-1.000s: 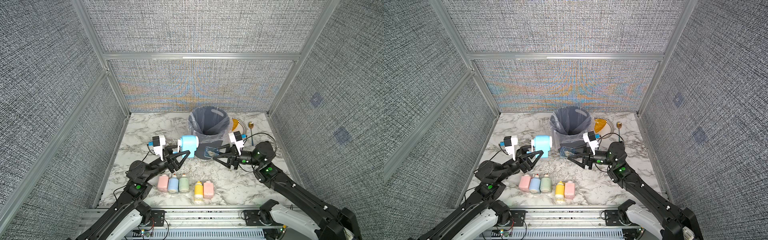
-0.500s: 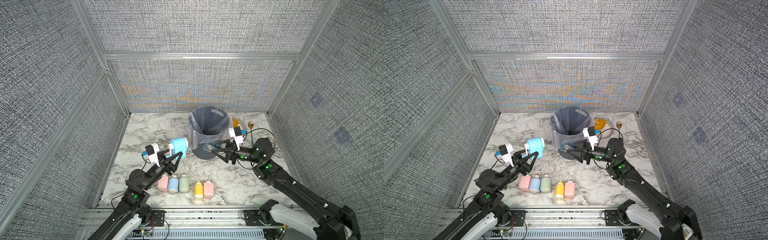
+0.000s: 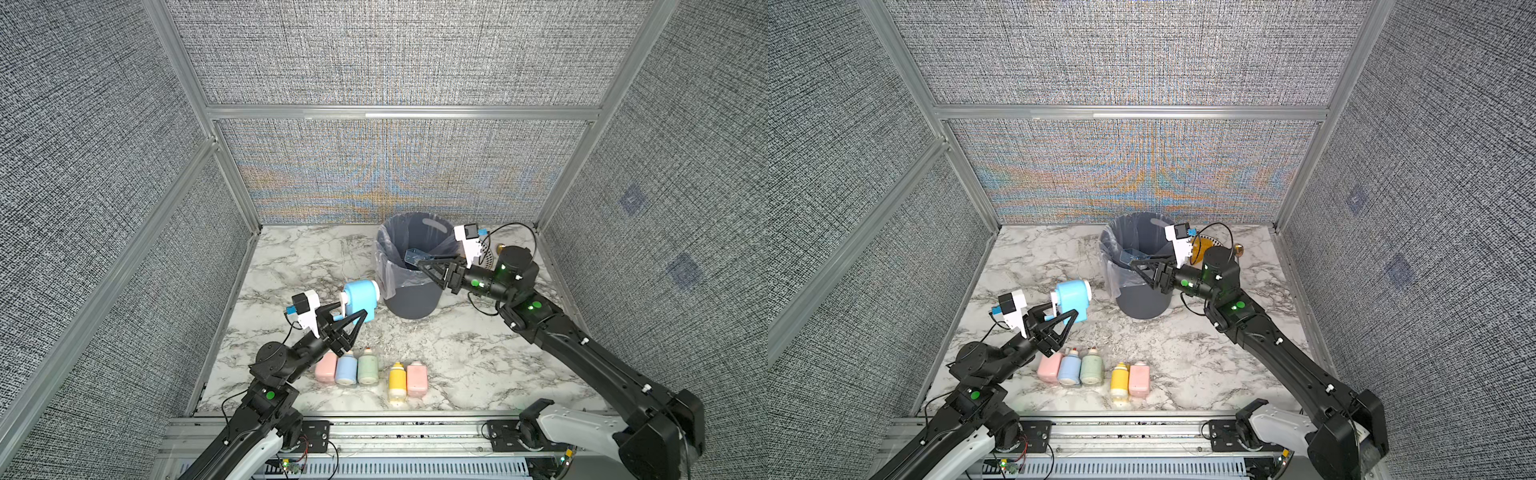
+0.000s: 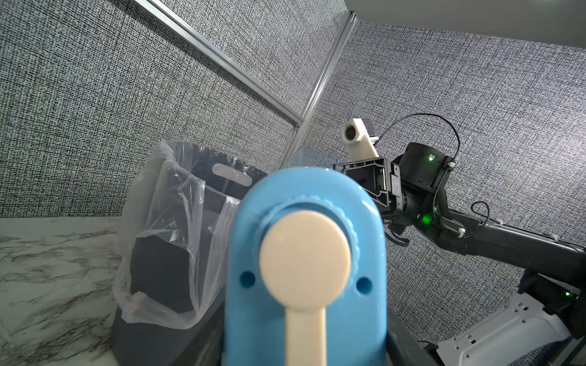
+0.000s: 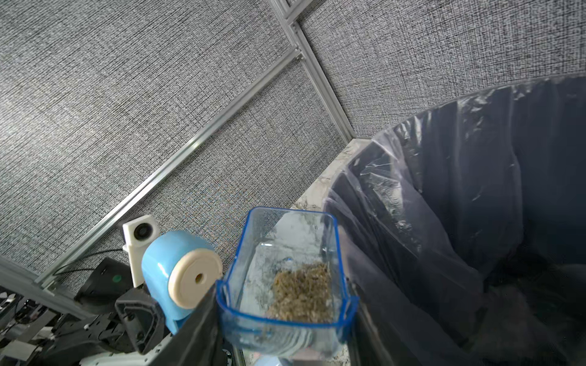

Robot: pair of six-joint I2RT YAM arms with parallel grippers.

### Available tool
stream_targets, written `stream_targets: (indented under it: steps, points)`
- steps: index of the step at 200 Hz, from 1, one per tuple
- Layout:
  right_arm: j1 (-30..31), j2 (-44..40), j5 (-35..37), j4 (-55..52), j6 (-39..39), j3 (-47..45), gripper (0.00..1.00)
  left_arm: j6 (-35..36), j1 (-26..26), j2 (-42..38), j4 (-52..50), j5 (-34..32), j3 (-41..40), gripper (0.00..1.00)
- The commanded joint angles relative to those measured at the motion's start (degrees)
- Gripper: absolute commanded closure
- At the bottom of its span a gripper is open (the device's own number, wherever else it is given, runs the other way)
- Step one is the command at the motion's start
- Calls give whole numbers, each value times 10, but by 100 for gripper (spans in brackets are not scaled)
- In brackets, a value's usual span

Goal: Take out the pencil sharpener tray and clean the shavings
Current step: Pour the shavings into the trash bin.

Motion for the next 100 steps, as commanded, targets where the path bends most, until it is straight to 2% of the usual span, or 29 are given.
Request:
stream_targets:
  steps: [1,23,36,60,100]
  points:
    - [2,9,48,-38,42,29,58,-1,0,-5,31,7,-3,84]
    - [10,18,103,-87,83,72,58,-2,0,-8,31,6,-5,85]
    - [21,25,161,-138,112,104,58,-4,0,-10,31,6,-6,84]
    - [41,46,206,-215,160,166,63,-8,1,-13,33,6,-8,84]
    - [55,112,229,-343,283,280,67,-14,0,-13,35,6,-6,84]
